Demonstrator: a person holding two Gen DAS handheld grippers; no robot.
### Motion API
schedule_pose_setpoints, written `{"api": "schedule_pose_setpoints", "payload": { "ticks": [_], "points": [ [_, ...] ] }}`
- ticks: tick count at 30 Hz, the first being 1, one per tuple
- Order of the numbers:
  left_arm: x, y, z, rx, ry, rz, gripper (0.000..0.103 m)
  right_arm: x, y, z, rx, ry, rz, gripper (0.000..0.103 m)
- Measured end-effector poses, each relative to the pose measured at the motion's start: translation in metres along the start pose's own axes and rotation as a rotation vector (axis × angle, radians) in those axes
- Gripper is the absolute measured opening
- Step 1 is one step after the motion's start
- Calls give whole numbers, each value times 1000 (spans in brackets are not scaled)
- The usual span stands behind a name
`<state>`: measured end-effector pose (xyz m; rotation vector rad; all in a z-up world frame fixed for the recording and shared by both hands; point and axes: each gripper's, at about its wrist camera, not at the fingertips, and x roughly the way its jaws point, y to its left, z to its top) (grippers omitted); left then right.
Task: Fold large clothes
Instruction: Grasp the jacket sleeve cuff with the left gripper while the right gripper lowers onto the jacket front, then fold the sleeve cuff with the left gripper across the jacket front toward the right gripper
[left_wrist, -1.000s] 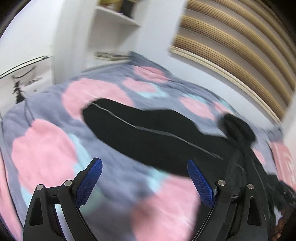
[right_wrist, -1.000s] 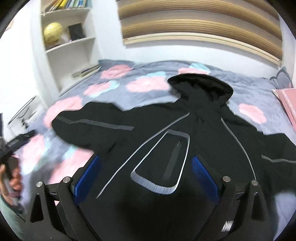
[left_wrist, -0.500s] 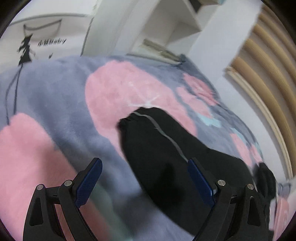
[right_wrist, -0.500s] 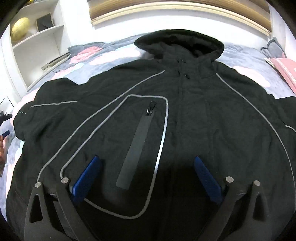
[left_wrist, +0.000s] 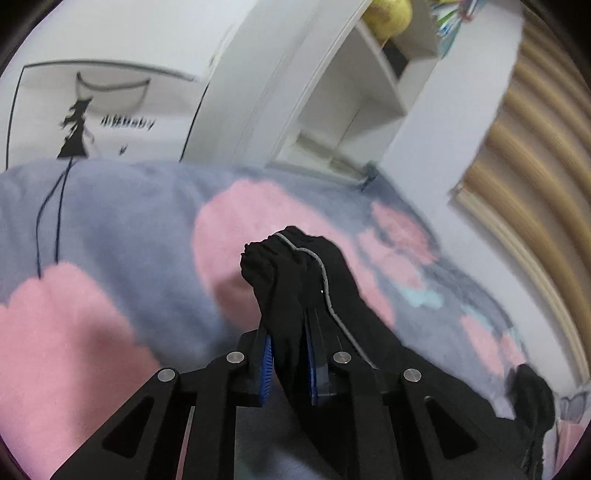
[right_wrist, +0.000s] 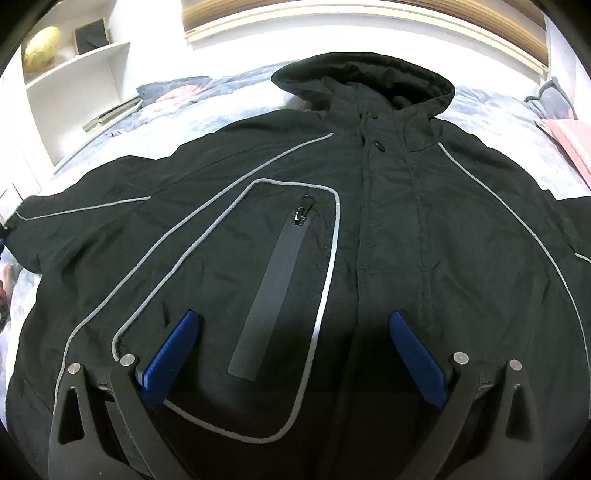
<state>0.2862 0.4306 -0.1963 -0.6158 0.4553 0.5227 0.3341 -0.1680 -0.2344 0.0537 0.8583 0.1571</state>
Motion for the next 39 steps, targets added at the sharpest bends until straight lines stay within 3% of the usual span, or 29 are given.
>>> {"api": "schedule_pose_setpoints", "payload": {
  "ticks": [2,3,7,13,17,20,23,27,33,39],
  "points": [
    [33,-4,-14,58,121,114,15,0,-1,0,-1,0,-1,103],
    [40,-5,-19,76,148,130,15,0,-1,0,-1,0,0,103],
    [15,-26,-12,149,63,90,14,0,0,0,-1,0,0,103],
    [-91,-125,-15,382,-95,-152,13,-1,-3,0,9,-11,15,103],
    [-144,-202,-39,502,-103,-375,13,-3,-6,0,29,-25,37,103],
    [-165,-267,-79,596,-39,-534,13,-13,-18,-2,90,-78,58,103],
    [-170,-314,-124,694,19,-606,13,-25,-40,-5,197,-146,54,103],
    [-154,-364,-202,831,194,-682,13,-24,-56,-5,284,-150,112,103],
    [-105,-374,-294,934,458,-662,16,-21,-50,-1,268,-133,49,102],
    [-100,-363,-291,886,510,-703,23,-20,-60,-4,301,-130,78,103]
  ]
}}
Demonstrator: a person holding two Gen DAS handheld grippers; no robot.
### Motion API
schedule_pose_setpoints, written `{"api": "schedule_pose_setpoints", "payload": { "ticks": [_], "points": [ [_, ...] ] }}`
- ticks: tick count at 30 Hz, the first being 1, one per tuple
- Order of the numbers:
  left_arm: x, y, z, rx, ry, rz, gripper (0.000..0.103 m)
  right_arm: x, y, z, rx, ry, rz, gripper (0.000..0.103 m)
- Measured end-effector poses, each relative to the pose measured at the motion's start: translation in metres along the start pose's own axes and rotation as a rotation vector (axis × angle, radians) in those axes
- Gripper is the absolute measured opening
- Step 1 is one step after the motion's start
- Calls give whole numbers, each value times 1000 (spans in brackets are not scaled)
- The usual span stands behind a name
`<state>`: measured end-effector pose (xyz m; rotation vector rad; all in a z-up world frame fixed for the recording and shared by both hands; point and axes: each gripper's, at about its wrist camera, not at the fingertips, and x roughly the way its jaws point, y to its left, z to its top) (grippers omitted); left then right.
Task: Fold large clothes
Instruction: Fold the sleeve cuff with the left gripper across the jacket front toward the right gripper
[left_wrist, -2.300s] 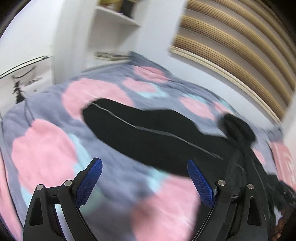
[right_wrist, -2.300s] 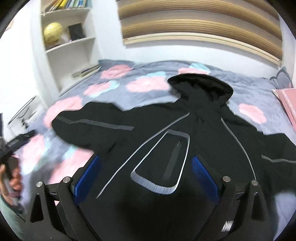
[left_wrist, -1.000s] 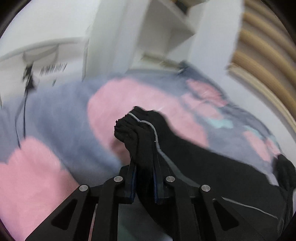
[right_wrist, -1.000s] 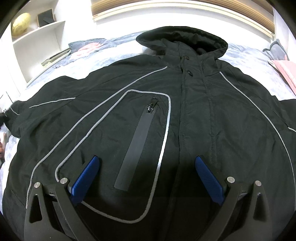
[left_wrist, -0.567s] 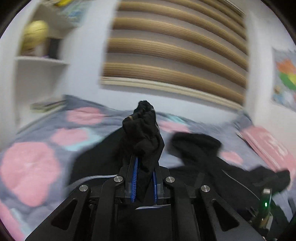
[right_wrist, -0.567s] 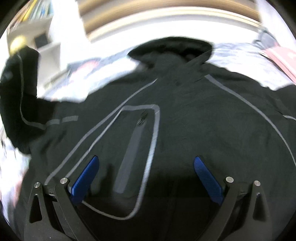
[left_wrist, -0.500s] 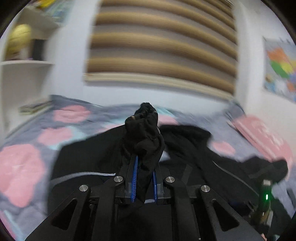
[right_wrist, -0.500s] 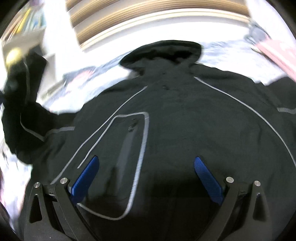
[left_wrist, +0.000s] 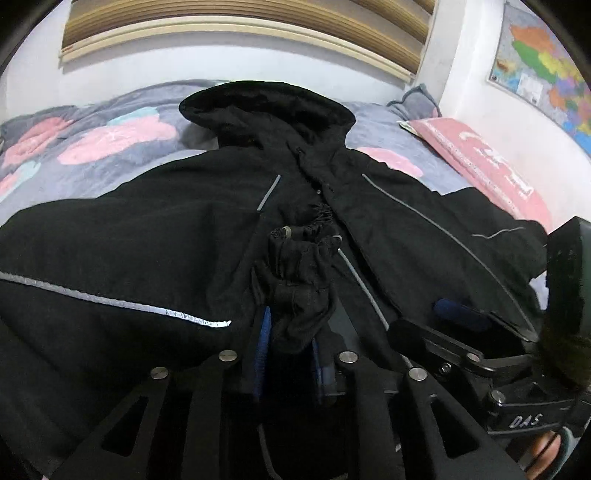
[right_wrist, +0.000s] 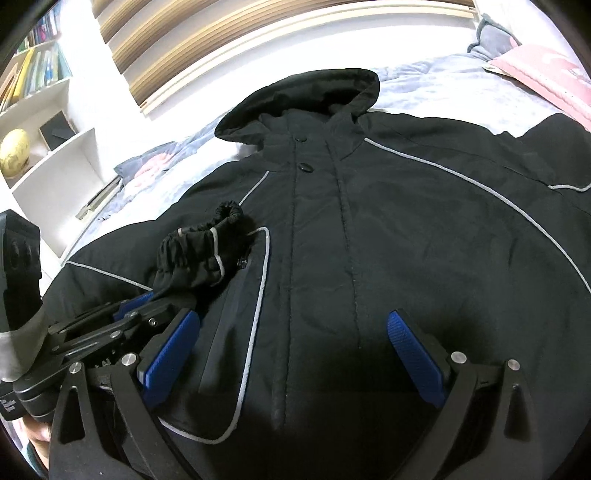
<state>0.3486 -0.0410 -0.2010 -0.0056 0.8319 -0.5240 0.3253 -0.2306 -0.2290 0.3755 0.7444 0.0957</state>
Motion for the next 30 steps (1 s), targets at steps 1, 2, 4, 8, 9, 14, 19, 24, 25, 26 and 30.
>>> {"api": "schedule_pose_setpoints", "payload": {
  "ticks": [1,2,4,8,9,14,19,24,25,26,30],
  "points": [
    [-1,1,0,-6,4,-4,24,0,-1,0,2,-1,4,103],
    [-4,1,-1,-12,10,-6,25,-1,-3,0,11,-4,16,103],
    [-15,5,-5,-23,18,-18,28,-4,-9,1,39,-6,46,103],
    [-47,4,-11,-64,-1,-103,57,-5,-13,4,71,18,81,103],
    [-54,4,-11,-67,-15,-109,63,-6,-10,6,68,32,91,103],
    [-103,20,-23,-89,-81,-75,64,-12,11,15,53,75,154,103],
    [-138,39,-28,-122,-140,-9,64,1,50,32,-29,136,136,93],
    [-159,58,-33,-173,-173,15,64,42,66,42,-17,248,84,79],
    [-161,61,-34,-179,-174,30,64,51,68,42,-14,273,90,69],
    [-160,63,-34,-185,-173,51,64,58,70,40,-22,294,93,61],
    [-157,68,-34,-185,-175,145,64,59,82,41,-112,272,82,38]
  ]
}}
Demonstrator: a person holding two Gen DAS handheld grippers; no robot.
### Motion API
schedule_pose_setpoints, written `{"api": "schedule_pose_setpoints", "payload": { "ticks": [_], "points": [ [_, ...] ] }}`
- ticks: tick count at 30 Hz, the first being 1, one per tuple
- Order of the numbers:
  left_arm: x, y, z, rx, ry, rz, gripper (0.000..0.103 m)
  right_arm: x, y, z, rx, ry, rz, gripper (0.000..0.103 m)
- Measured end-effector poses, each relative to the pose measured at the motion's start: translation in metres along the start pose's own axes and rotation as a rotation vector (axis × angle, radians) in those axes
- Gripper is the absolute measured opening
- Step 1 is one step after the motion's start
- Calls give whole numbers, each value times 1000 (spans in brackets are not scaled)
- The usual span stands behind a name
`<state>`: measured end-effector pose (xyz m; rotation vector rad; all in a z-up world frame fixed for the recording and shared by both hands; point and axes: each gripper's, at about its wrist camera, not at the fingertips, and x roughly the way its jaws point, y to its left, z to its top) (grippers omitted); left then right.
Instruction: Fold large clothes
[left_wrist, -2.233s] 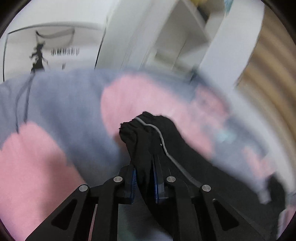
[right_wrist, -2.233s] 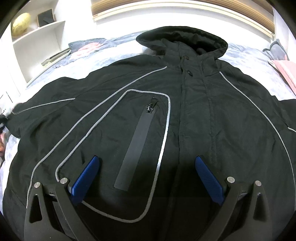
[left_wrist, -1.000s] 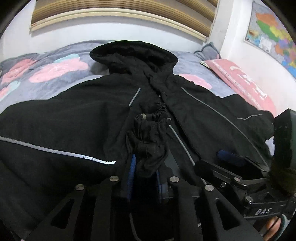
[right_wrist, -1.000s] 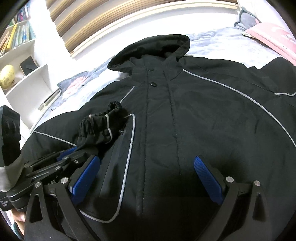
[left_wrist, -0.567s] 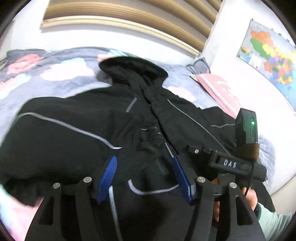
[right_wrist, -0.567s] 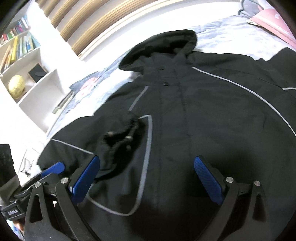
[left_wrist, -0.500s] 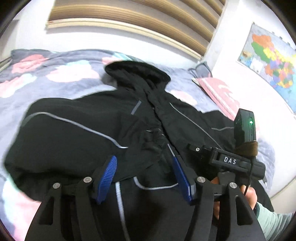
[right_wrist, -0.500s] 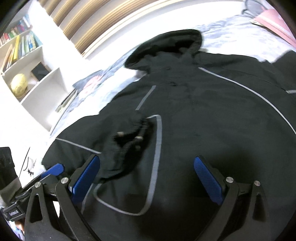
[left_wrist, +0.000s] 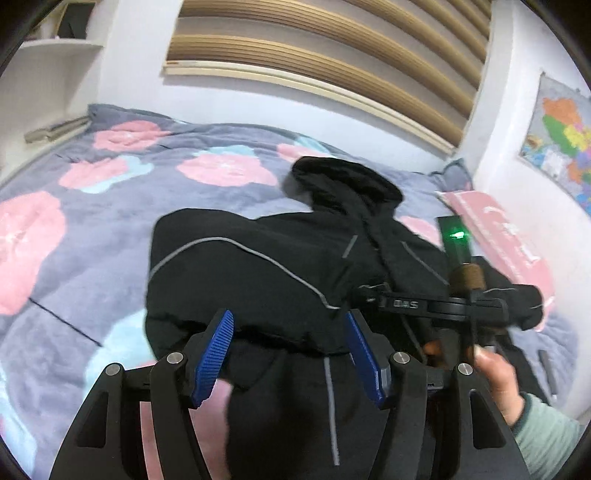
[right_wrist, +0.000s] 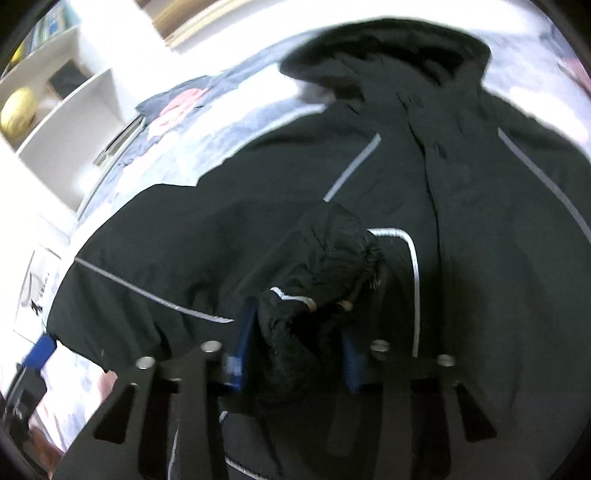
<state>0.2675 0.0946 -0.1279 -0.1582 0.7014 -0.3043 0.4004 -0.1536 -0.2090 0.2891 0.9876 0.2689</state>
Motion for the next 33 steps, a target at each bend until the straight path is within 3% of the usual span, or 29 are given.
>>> {"api": "schedule_pose_setpoints", "payload": {
  "ticks": [7,13,18,23,25,28,31,33],
  "points": [
    [-4,-9,23,-24,-48,-9,64,-95,-23,10,-40,-188,-59,32],
    [12,-47,44,19,-52,-10,64,-169,-68,17,-74,-316,-273,32],
    [64,-75,45,23,24,-19,64,-181,-132,16,10,-283,-383,33],
    [139,-84,12,18,193,24,64,-138,-192,-8,100,-132,-394,33],
    [157,-84,-2,42,227,49,64,-121,-206,-23,117,-86,-402,34],
    [158,-88,-11,92,204,66,64,-107,-220,-35,137,-74,-388,37],
    [157,-91,-16,112,185,74,64,-120,-221,-33,153,-70,-391,44],
    [155,-90,-20,110,165,69,64,-145,-209,-31,169,-119,-389,50]
  ]
}}
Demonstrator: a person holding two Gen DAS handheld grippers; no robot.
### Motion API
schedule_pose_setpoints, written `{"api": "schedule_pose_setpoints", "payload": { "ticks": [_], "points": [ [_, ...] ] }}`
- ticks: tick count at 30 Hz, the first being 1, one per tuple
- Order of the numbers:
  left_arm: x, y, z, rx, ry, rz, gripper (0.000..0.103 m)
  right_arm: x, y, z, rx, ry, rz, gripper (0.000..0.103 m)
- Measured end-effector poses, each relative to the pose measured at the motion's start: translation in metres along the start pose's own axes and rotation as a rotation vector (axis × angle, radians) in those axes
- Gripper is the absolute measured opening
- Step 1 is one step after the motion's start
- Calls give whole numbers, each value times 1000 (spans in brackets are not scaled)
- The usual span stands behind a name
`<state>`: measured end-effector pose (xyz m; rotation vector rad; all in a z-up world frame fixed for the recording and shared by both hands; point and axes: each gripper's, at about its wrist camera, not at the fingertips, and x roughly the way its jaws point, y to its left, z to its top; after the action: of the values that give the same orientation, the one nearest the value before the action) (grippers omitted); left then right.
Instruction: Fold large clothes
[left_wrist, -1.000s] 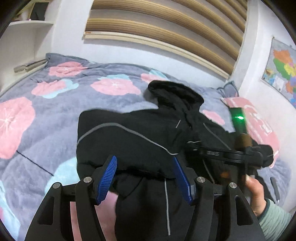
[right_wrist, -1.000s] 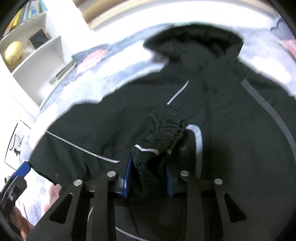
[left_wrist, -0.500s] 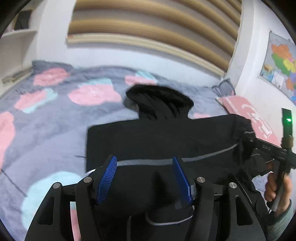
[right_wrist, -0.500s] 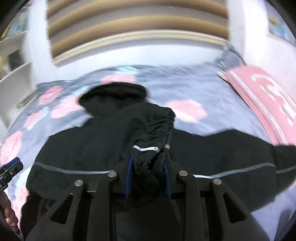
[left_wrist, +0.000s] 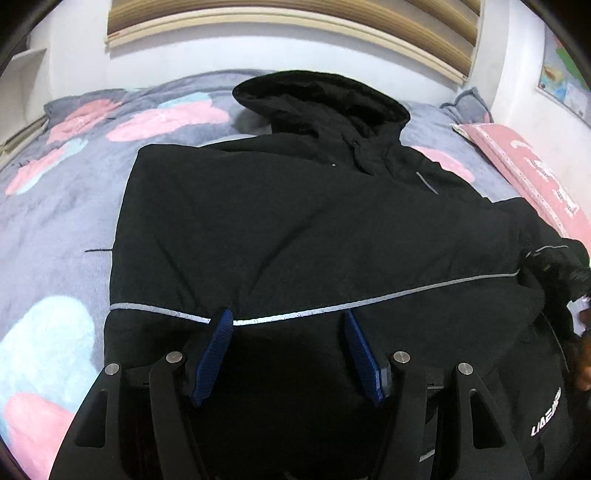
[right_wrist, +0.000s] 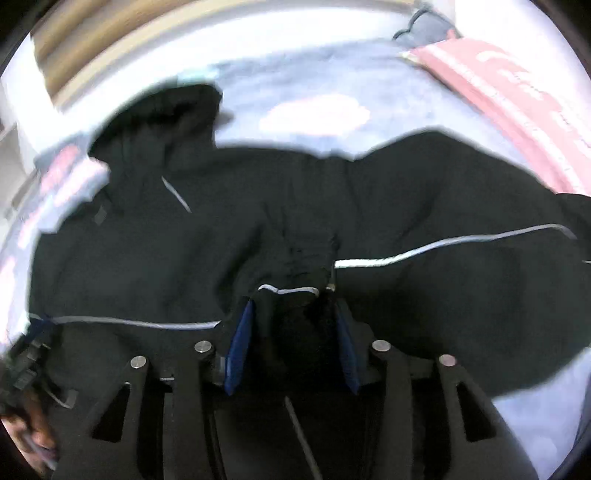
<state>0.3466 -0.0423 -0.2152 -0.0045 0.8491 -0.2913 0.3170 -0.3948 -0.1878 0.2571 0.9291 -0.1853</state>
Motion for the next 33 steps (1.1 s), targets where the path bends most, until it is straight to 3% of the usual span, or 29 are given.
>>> {"api": "schedule_pose_setpoints", "payload": {
  "ticks": [3,5,9,12,15,18,23,28,31,33],
  "points": [
    [-3,-1,-2,-3,-17,-4,64,-50,22,8,-64,-142,2,58],
    [-5,2,-2,-2,-25,-3,64,-58,42,13,-124,-165,-7,60],
    [-6,3,-4,-1,-38,-4,64,-28,66,8,-181,-95,-20,59],
    [-6,4,-5,-2,-43,-11,65,33,57,-11,-134,60,-46,59],
    [-5,3,-5,2,-49,-17,66,39,55,-22,-143,0,-30,60],
    [-3,2,-5,7,-51,-17,67,36,58,-23,-158,-6,-41,61],
    [-3,-1,-5,20,-45,1,68,22,49,-21,-142,36,27,66],
    [-13,-12,3,13,17,52,69,-41,7,-6,-74,14,97,67],
    [-44,-27,8,-44,-16,-68,69,-77,-35,-1,-46,-43,59,67],
    [-56,-45,12,-49,-20,-101,69,-100,-80,4,-6,-90,-15,67]
  ]
}}
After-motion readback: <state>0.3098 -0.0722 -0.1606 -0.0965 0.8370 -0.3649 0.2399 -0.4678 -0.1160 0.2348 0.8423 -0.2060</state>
